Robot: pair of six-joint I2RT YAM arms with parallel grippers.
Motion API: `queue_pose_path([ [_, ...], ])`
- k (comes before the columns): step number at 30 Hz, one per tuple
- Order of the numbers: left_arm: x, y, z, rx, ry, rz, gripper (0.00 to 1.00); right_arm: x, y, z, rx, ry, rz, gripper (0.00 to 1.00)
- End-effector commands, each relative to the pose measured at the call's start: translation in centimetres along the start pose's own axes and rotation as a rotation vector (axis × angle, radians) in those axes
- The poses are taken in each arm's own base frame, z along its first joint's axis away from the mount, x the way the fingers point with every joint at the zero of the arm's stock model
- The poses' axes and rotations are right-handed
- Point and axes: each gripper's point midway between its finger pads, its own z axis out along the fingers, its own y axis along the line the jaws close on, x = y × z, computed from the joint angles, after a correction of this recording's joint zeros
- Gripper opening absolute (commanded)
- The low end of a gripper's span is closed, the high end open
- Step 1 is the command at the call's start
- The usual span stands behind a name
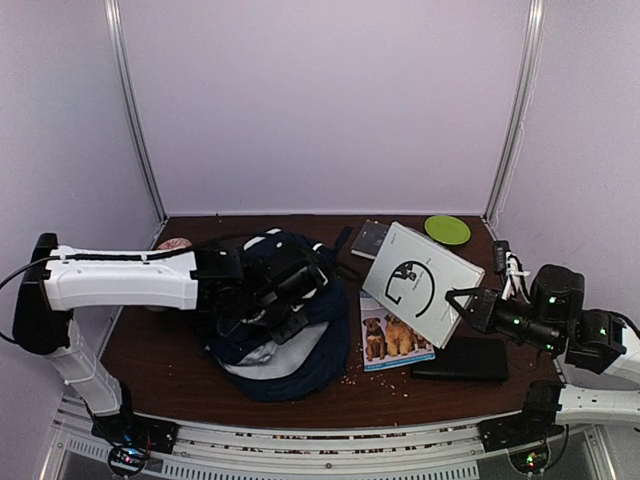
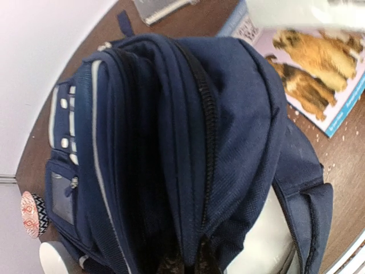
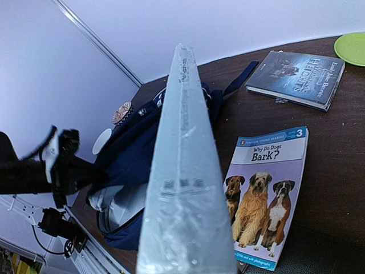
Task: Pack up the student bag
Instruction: Place the book in the student bag.
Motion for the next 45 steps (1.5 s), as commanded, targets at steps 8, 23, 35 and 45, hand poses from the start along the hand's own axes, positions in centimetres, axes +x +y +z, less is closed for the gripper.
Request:
queue_pose_path([
  [8, -8.5, 10.5, -11.2, -0.093, -0.347, -0.246, 0.0, -3.8, 8.6, -0.9, -0.358, -0.017, 0.152, 0.0],
  [23, -14.6, 12.9, -14.4, -0.067, -0.511, -0.396, 0.0, 1.5, 11.3, 4.6, -0.46, 0.207, 0.397, 0.0],
  [35, -16.7, 12.0, -16.7, 0.068, -0.615, -0.466, 0.0, 1.8, 7.9, 11.3, -0.223, 0.097, 0.555, 0.0],
  [45, -16.5, 9.9, -16.5, 0.197, -0.621, -0.481, 0.0, -0.9, 12.7, 16.0, -0.508, 0.034, 0.659, 0.0],
])
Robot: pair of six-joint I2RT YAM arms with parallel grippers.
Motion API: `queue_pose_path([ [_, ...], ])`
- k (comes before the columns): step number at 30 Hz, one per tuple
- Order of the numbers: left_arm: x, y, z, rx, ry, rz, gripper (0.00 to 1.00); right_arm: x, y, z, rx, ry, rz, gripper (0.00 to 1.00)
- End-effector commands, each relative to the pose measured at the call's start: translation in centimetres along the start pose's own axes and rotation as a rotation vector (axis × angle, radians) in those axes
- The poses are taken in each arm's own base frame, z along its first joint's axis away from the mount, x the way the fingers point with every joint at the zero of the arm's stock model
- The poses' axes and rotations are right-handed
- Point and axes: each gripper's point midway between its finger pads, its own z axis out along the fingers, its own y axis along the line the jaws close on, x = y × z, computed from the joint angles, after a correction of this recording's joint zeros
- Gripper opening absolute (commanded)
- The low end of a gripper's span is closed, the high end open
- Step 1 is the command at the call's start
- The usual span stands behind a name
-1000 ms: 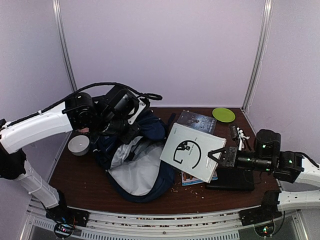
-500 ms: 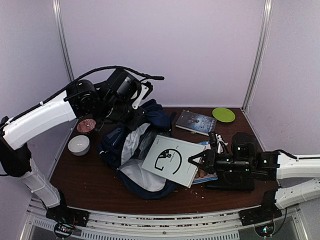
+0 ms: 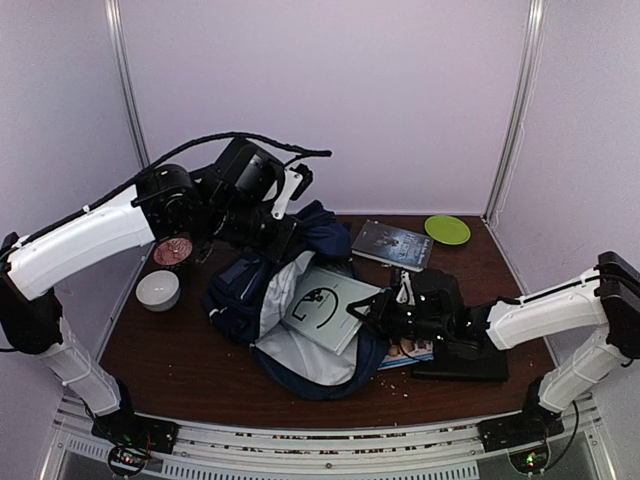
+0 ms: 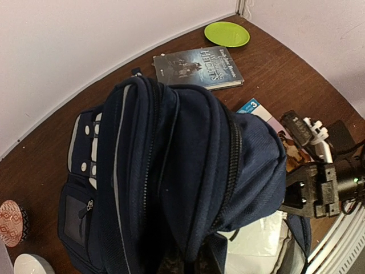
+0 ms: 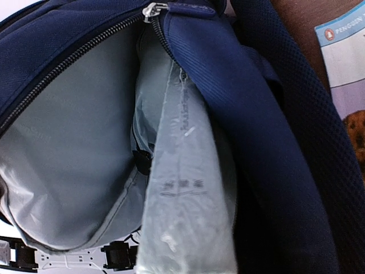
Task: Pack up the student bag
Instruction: Place the book in the student bag.
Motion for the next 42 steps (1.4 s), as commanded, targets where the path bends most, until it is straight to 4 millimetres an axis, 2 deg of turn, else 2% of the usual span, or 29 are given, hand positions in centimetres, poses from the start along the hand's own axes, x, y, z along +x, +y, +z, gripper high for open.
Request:
queue_pose_path([
  [1, -8.1, -1.2, -5.4, 0.135, -0.33, -0.126, 0.0, -3.2, 13.5, -1.5, -0.504, -0.085, 0.027, 0.0],
  [4, -8.0, -1.5, -5.5, 0.16, -0.328, -0.13, 0.0, -3.5, 15.0, -1.2, -0.565, -0.092, 0.018, 0.0],
  [6, -8.0, -1.7, -5.7, 0.177, -0.332, -0.138, 0.0, -3.7, 15.2, -0.1, -0.532, -0.096, 0.002, 0.0],
  [9, -8.2, -2.0, -6.4, 0.205, -0.343, -0.152, 0.0, -3.9, 15.1, 1.8, -0.494, -0.095, 0.003, 0.0],
  [15, -8.6, -1.7, -7.5, 0.213, -0.368, -0.163, 0.0, -4.2, 14.9, 3.6, -0.473, -0.103, 0.045, 0.0],
  [23, -8.5, -2.3, -7.1, 0.243, -0.359, -0.173, 0.0, -4.5, 8.8, 8.9, -0.182, -0.126, 0.061, 0.0],
  [30, -7.8, -2.2, -6.8, 0.242, -0.359, -0.184, 0.0, -4.6, 5.3, 12.6, -0.041, -0.124, 0.056, 0.0],
  [35, -7.1, -1.8, -6.3, 0.217, -0.345, -0.183, 0.0, -4.5, 1.2, 14.0, 0.118, -0.091, 0.024, 0.0],
  [37, -6.9, -1.6, -6.1, 0.207, -0.343, -0.183, 0.0, -4.7, 0.1, 14.0, 0.144, -0.083, 0.019, 0.0],
  [38, -6.8, -1.5, -6.0, 0.2, -0.342, -0.184, 0.0, -4.8, -0.1, 13.9, 0.153, -0.079, 0.014, 0.02],
  [42, -6.1, -0.6, -5.1, 0.148, -0.325, -0.186, 0.0, -4.7, 1.1, 12.6, 0.122, -0.061, -0.016, 0.39],
])
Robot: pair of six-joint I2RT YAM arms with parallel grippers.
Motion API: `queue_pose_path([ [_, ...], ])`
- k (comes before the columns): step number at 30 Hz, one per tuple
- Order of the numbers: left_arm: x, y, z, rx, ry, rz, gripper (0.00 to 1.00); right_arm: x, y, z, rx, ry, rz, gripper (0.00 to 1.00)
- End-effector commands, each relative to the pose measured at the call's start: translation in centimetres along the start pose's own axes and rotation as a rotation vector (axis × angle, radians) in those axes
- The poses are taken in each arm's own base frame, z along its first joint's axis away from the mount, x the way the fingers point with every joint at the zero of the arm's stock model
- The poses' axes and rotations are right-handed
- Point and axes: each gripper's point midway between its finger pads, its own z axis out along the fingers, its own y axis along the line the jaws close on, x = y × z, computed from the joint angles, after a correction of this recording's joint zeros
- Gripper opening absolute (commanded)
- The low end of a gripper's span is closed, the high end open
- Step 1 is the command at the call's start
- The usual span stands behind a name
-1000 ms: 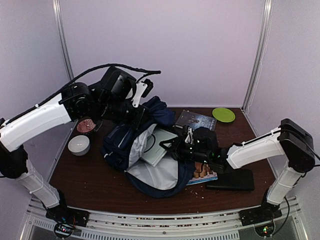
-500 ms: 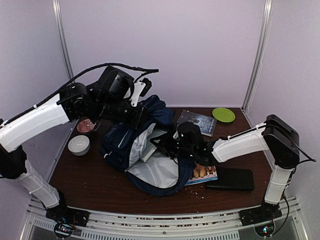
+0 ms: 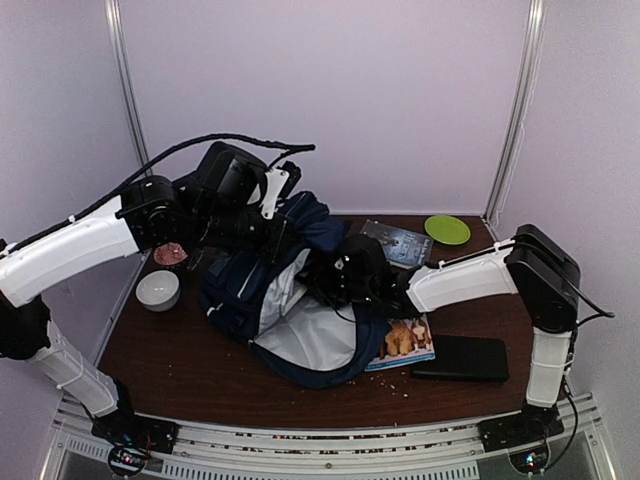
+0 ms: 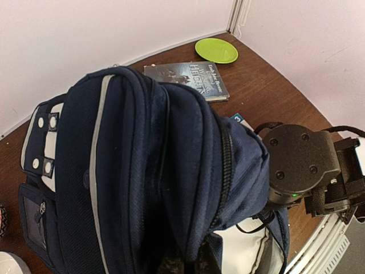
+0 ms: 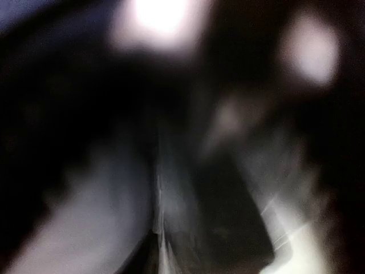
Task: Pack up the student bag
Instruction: Place the book in the student bag.
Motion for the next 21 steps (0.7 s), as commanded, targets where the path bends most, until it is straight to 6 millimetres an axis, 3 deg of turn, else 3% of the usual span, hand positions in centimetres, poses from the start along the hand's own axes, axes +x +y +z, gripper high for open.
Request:
queue_pose_path([
  [1, -6.1, -0.6, -3.4, 0.058, -0.254, -0.073, 0.0, -1.7, -3.6, -1.4, 0.133, -0.037, -0.049, 0.45],
  [7, -5.3, 1.8, -2.3, 0.008, -0.242, -0.114, 0.0, -1.2, -1.4, -4.0, 0.067, 0.002, -0.066, 0.63],
  [12, -5.1, 2.6, -2.2, -0.026, -0.24, -0.114, 0.0, -0.9, -0.3, -5.6, 0.071, 0.032, -0.094, 0.7],
  [15, -5.0, 2.7, -2.3, -0.024, -0.237, -0.116, 0.0, -1.2, -0.9, -6.4, 0.125, 0.025, -0.127, 0.7],
  [21, -4.7, 2.5, -2.1, -0.013, -0.229, -0.118, 0.0, -0.8, -4.8, -6.6, 0.289, 0.051, -0.161, 0.69],
])
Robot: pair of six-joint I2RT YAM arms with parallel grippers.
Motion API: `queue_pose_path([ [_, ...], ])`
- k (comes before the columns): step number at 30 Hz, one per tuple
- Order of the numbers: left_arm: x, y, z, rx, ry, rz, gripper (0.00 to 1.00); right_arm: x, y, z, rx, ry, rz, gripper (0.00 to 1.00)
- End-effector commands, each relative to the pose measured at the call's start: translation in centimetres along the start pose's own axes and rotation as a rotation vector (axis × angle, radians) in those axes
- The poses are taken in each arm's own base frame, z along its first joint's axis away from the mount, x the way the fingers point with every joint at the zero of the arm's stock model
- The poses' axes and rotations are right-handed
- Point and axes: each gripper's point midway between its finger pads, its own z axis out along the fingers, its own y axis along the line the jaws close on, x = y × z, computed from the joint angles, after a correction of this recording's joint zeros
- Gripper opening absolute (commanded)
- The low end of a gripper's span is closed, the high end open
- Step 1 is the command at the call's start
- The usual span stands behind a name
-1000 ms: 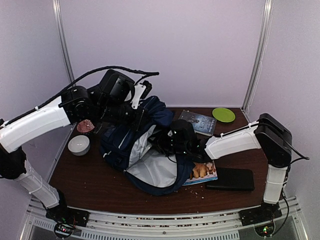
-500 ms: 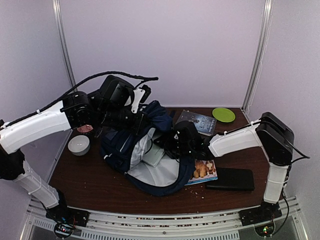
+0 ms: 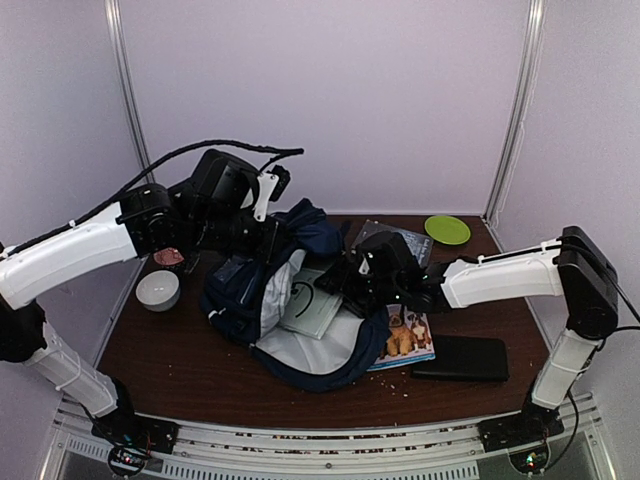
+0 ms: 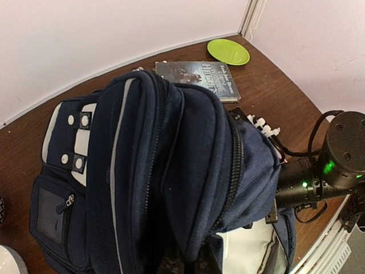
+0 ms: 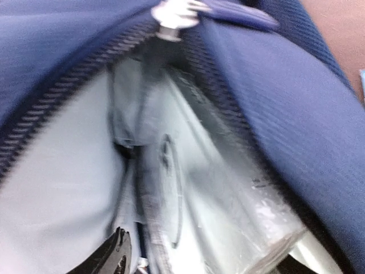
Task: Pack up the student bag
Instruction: Place the book in the student bag.
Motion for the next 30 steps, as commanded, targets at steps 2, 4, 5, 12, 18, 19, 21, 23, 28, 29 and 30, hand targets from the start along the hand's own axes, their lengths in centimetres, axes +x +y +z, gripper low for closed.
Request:
queue_pose_path([
  [2, -5.3, -0.3, -2.7, 0.04, -0.208, -0.068, 0.0, -0.4, -3.2, -0.3, 0.158, -0.015, -0.046, 0.62],
  [4, -5.2, -0.5, -2.5, 0.049, -0.208, -0.071, 0.0, -0.1, -4.1, 0.3, 0.171, -0.014, -0.039, 0.41],
  [5, -5.2, -0.7, -2.4, 0.061, -0.208, -0.072, 0.0, 0.2, -4.3, 0.7, 0.169, -0.007, -0.028, 0.29],
  [12, -4.9, -1.9, -2.4, 0.131, -0.196, -0.097, 0.0, -1.0, -1.2, 2.3, -0.032, -0.099, 0.104, 0.0],
  [18, -4.6, -2.1, -2.3, 0.147, -0.188, -0.112, 0.0, -0.4, 0.7, 5.0, 0.013, -0.09, 0.074, 0.0],
  [19, -4.6, -2.0, -2.3, 0.143, -0.189, -0.113, 0.0, 0.1, 0.6, 5.8, 0.043, -0.065, 0.053, 0.0],
  [21, -4.6, -1.9, -2.3, 0.139, -0.195, -0.115, 0.0, 1.2, -0.2, 7.3, 0.09, -0.017, 0.028, 0.0],
  [23, -4.6, -1.9, -2.3, 0.143, -0.199, -0.118, 0.0, 2.1, -1.0, 8.3, 0.115, 0.025, 0.017, 0.0],
  [28, -4.2, -1.0, -2.2, 0.106, -0.197, -0.115, 0.0, 3.1, -0.8, 8.1, 0.095, 0.083, -0.028, 0.44],
  [29, -4.0, -0.5, -2.0, 0.095, -0.193, -0.118, 0.0, 3.0, -0.6, 7.5, 0.08, 0.074, -0.034, 0.53],
  [30, -4.0, -0.1, -2.0, 0.087, -0.194, -0.122, 0.0, 2.8, -0.4, 7.0, 0.069, 0.068, -0.035, 0.6],
])
